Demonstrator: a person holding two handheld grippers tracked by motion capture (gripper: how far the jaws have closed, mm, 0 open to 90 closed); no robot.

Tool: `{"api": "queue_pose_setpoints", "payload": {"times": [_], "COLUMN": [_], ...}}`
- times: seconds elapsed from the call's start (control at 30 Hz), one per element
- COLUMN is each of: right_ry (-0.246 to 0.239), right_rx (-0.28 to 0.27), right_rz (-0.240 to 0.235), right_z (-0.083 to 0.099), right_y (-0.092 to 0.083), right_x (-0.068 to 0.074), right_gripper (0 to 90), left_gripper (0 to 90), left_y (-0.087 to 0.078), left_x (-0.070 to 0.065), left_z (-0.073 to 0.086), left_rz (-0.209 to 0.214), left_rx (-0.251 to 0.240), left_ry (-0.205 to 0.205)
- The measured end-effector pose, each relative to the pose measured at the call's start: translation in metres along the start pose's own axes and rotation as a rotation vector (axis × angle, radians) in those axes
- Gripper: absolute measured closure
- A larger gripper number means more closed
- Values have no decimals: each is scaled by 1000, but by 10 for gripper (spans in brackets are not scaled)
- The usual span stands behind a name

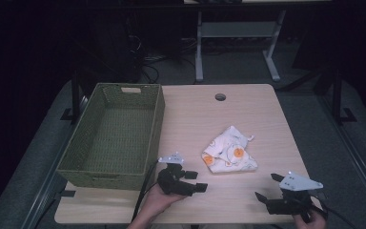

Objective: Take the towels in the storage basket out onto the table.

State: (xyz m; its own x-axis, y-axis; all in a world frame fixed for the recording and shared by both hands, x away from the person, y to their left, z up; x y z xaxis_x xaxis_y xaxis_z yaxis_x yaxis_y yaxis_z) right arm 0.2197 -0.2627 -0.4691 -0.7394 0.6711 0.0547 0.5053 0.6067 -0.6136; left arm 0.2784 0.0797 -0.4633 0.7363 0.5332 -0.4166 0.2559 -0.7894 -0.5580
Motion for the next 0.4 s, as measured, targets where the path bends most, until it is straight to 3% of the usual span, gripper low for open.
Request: {"api": "queue_pose_setpoints", "payload": {"times": [0.1,0.23,0.4], "right_ry": [-4,-9,-10], "right_rx": [2,-1,5], "right_rz": [-7,-6,-12], "right_z": [0,0,3], "right_y": [-1,-3,-5], "right_x": [3,4,3], "right_gripper": [139,139,139], "left_gripper": [289,285,282], "left_y": [1,1,-2], "left_x": [-4,-6,-9], "left_z": [4,7,5], "left_rz": [30,13,18], "left_rx": [1,16,-4], "left_ry": [-13,6,22]}}
Point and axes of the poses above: each handheld gripper's, and its own axes: y roughly forward along the jaws, z roughly out of its underside, x roughly to its left, the point moved 2 cm from there along y, roughly forward along the jaws, and after that the axes turned 9 degrees about -z, right-handed, at the moved point
